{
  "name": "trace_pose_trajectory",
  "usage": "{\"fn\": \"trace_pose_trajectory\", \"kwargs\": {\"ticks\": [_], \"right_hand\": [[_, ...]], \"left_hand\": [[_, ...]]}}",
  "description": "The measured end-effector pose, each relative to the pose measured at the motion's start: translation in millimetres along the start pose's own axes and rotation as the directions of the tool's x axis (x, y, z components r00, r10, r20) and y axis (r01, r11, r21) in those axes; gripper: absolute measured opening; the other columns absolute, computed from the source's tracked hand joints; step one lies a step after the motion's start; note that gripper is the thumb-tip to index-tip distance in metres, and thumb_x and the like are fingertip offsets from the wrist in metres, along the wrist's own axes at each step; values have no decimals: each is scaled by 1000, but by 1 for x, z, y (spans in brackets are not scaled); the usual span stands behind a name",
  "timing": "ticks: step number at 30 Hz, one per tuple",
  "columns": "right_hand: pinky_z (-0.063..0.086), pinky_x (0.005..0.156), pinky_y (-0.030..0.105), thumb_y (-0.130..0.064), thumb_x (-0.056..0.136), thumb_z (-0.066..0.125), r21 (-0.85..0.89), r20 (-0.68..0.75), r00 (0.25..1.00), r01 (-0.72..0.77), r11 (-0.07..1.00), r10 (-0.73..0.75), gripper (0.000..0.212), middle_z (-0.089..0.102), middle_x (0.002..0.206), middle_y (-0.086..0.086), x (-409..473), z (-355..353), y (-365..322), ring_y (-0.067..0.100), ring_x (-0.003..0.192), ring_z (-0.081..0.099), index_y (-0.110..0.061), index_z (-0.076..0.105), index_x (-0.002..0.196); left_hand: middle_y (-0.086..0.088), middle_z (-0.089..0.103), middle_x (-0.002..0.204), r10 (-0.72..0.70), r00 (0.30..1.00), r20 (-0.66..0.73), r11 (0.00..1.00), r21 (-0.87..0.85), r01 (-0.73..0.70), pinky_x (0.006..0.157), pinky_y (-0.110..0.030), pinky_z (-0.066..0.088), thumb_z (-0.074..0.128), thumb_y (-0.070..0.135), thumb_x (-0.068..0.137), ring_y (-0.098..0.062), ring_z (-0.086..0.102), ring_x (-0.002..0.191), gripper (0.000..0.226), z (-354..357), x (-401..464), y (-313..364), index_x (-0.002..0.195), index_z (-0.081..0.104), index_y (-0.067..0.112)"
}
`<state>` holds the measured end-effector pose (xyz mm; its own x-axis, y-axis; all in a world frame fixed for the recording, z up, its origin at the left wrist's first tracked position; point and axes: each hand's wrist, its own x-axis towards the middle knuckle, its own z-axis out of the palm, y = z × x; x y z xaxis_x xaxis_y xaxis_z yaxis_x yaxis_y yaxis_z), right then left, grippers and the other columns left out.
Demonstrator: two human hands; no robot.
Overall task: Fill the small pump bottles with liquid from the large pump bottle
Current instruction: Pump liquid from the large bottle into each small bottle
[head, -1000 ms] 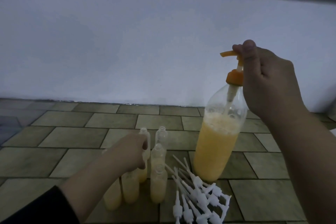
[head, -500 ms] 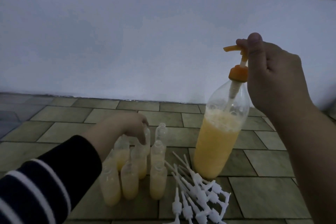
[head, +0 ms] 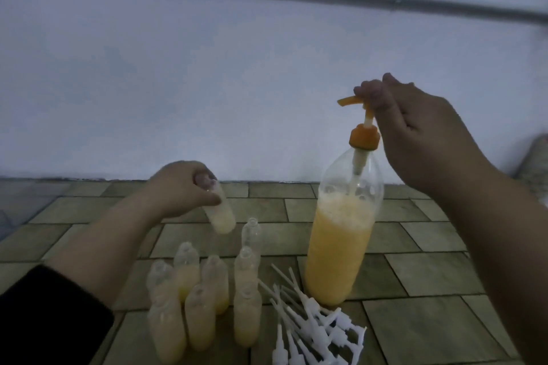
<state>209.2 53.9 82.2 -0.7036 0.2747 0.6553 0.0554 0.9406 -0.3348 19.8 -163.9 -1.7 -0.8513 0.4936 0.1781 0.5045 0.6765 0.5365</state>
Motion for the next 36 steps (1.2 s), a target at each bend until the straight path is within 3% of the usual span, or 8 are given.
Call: {"fn": "trace_pose_trajectory", "kwargs": {"ticks": [3, 7, 11, 13, 16, 21, 29, 36], "right_hand": [[14, 102, 18, -52, 96, 16, -27, -19, 999, 29, 999, -30, 56, 41, 146, -6, 8, -12, 8, 8, 140, 23, -27, 47, 135], [11, 102, 18, -59, 93, 14, -53, 126, 989, 88, 995, -81, 59, 37, 144, -12, 10, -8, 15, -1, 135, 17, -33, 45, 136], [4, 107, 11, -62, 92, 12, -81, 82, 991, 116, 990, -110, 65, 34, 146, -16, 8, 1, 21, -9, 134, 9, -28, 39, 141], [2, 114, 21, -63, 90, 8, -157, 60, 991, 127, 979, -119, 70, 31, 151, -10, 6, 6, 24, -2, 141, 6, -27, 36, 142], [-1, 118, 31, -61, 90, 6, -235, 25, 992, 122, 964, -120, 70, 29, 152, -6, 2, 13, 24, 4, 144, 3, -25, 35, 143], [-2, 115, 24, -62, 89, 5, -257, 14, 992, 121, 959, -121, 72, 28, 153, -7, 1, 15, 21, -2, 140, -1, -25, 34, 143], [-9, 105, 6, -60, 92, 10, -231, -2, 989, 142, 963, -146, 67, 30, 152, -10, 1, 18, 25, -13, 133, -7, -26, 36, 142], [2, 113, 21, -61, 90, 8, -187, -72, 989, 116, 976, -131, 72, 37, 149, -4, -2, 22, 20, 1, 141, 6, -22, 42, 139]], "left_hand": [[4, 67, 99, 24, 977, -212, 909, -403, -110, 75, -28, 50, 75, 24, 75, -10, 62, 90, 32, -20, -13, 15, 105, 65, 19], [5, 71, 89, 64, 973, -223, 583, -783, -218, 83, -35, 51, 72, 33, 72, -11, 65, 86, 29, -15, -21, 51, 96, 69, 16], [-2, 68, 93, 127, 985, -121, 283, -947, -152, 80, -40, 56, 60, 40, 76, -17, 65, 89, 30, 4, -24, 88, 91, 67, 16], [-6, 69, 102, 167, 979, -116, 313, -936, -164, 82, -40, 57, 55, 44, 78, -21, 67, 94, 37, 12, -24, 101, 99, 62, 14], [-5, 63, 99, 265, 961, -76, 529, -822, -211, 76, -29, 57, 43, 48, 87, -18, 65, 86, 45, 16, -22, 114, 112, 51, 12], [6, 48, 114, 358, 934, 3, 841, -437, -321, 81, -24, 44, 46, 35, 95, -12, 52, 101, 38, 21, -15, 114, 127, 32, 21], [13, 53, 115, 434, 882, -182, 834, -288, -470, 72, -12, 38, 59, 38, 88, -3, 49, 91, 44, 15, -13, 127, 128, 42, 31], [11, 54, 123, 519, 822, -235, 845, -3, -535, 89, -29, 43, 60, 41, 87, -12, 52, 105, 56, 0, -11, 128, 137, 39, 32]]}}
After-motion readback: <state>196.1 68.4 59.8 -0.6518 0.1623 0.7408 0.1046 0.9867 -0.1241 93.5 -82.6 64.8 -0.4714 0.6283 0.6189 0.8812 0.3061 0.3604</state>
